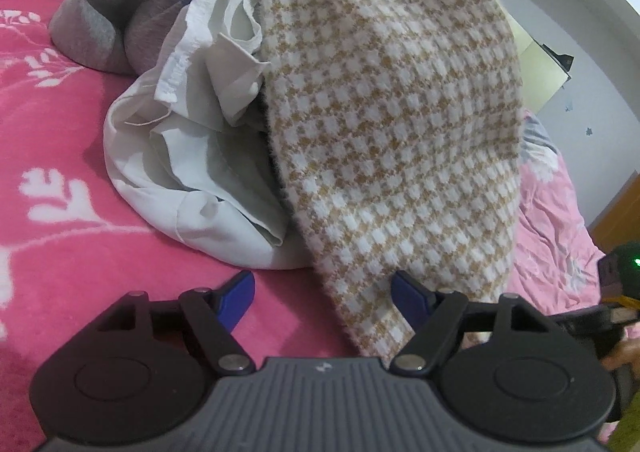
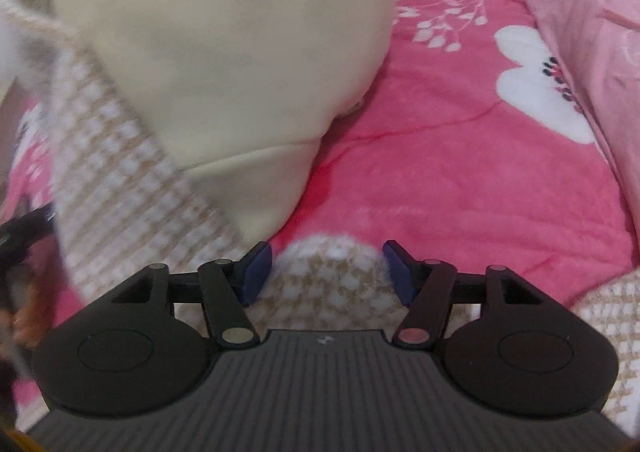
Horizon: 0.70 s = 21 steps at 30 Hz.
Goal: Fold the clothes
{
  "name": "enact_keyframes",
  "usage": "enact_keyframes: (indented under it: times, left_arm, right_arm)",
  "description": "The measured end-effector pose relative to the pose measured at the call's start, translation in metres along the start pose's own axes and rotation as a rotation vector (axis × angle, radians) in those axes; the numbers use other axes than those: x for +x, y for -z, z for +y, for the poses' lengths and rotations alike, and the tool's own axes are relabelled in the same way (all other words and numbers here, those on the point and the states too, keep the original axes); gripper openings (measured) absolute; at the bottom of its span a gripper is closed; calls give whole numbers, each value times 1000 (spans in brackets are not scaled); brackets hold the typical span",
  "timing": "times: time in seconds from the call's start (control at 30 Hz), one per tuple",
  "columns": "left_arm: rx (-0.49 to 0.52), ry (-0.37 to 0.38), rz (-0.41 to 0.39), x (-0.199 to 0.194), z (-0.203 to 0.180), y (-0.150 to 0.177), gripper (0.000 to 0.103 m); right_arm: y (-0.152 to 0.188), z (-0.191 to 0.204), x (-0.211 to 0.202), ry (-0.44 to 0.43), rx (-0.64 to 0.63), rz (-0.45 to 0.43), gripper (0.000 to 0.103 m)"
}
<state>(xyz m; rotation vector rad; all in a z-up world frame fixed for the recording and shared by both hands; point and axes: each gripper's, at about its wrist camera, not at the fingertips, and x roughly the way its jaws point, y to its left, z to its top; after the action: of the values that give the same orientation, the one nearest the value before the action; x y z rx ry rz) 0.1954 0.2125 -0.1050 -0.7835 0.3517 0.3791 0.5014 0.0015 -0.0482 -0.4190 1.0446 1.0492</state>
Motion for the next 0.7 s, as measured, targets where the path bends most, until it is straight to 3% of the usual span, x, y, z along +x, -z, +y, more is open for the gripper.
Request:
enact_keyframes:
  times: [0.07,0.13,0.3,0.47,0.6,0.7]
  left_arm:
    - [-5,-3,-3,-2,1,0,77]
    - [-11,-10,-10,-4,3,0,77]
    - [-40,-22,-27,-12,9,-1,76]
    - [-56,-35,-45,-19,13,0,76]
    - [-50,-43,-54,-24,13,3,76]
    - [-51,-43,-54,-28,15,4,76]
  right_arm:
    - [1,5,-8,-11,-46,20,34]
    - [4,13,-17,-10,-98,23,26]
    - [26,39,-26,81,-259,-79,14]
    - [48,74,-12,341,-488,-229,11]
    - [56,88,26,555,-566,-337,8]
    - [53,84,59,604,-534,-281,6]
